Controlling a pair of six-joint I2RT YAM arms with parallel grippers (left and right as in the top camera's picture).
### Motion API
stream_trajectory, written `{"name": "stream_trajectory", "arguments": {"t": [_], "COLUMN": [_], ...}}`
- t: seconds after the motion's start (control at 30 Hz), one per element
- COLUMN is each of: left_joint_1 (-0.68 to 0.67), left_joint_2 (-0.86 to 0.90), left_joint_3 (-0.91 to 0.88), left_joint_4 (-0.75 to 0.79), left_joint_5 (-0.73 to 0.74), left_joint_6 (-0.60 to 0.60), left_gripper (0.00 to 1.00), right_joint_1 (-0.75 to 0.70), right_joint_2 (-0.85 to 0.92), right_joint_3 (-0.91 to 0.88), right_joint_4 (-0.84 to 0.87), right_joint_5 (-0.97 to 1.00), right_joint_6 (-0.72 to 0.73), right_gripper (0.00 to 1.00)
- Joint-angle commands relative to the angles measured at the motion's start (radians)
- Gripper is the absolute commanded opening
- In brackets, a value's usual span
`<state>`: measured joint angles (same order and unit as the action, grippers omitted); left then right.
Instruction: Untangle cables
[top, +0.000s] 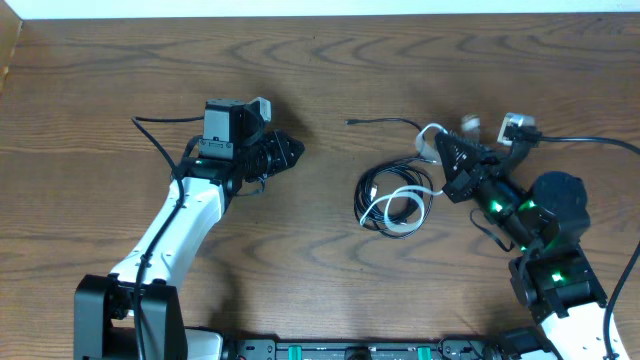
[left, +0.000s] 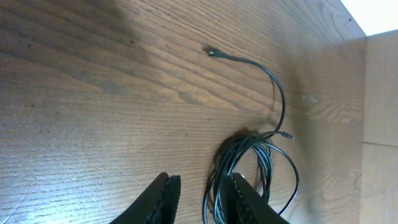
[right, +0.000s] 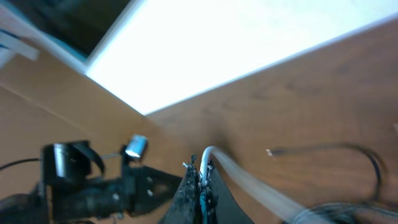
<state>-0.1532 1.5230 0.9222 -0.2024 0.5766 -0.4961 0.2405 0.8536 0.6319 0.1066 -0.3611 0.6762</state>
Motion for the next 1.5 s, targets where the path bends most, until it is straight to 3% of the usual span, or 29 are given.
{"name": "stream_trajectory", "arguments": {"t": [0.0, 0.17, 0.4, 0.6, 0.8, 0.97, 1.1, 1.33, 1.47], "left_joint_1": [0.004, 0.004, 0.004, 0.004, 0.004, 0.004, 0.004, 0.004, 0.004], "left_joint_2": [-0.014, -0.014, -0.014, -0.014, -0.014, -0.014, -0.014, -0.014, -0.014], "left_joint_3": [0.008, 0.008, 0.008, 0.008, 0.008, 0.008, 0.008, 0.008, 0.008], "left_joint_4": [0.0, -0.001, -0.022, -0.021, -0.022, -0.022, -0.022, -0.022, -0.022], "left_joint_5": [-0.002, -0.002, -0.003, -0.003, -0.014, -0.014, -0.014, -0.014, -0.014], "left_joint_6": [0.013, 0.013, 0.014, 0.014, 0.014, 0.014, 0.014, 0.014, 0.014], "left_gripper": [0.31, 0.31, 0.35, 0.36, 0.37, 0.36, 0.37, 0.37, 0.37], "right_joint_1": [0.008, 0.014, -0.004, 0.013, 0.054, 0.11, 0.165, 0.245, 0.265], "right_joint_2": [0.014, 0.068, 0.076, 0.135, 0.237, 0.341, 0.404, 0.488, 0.564], "right_joint_3": [0.031, 0.036, 0.036, 0.035, 0.035, 0.035, 0.035, 0.035, 0.035], "right_joint_4": [0.077, 0.035, -0.331, -0.497, -0.515, -0.519, -0.519, -0.505, -0.444], "right_joint_5": [-0.08, 0.003, 0.355, 0.24, 0.074, 0.021, -0.027, 0.113, 0.126], "right_joint_6": [-0.03, -0.103, -0.158, -0.158, -0.179, -0.184, -0.184, -0.229, -0.307], "right_gripper": [0.01, 0.01, 0.01, 0.02, 0.23, 0.33, 0.53, 0.75, 0.81]}}
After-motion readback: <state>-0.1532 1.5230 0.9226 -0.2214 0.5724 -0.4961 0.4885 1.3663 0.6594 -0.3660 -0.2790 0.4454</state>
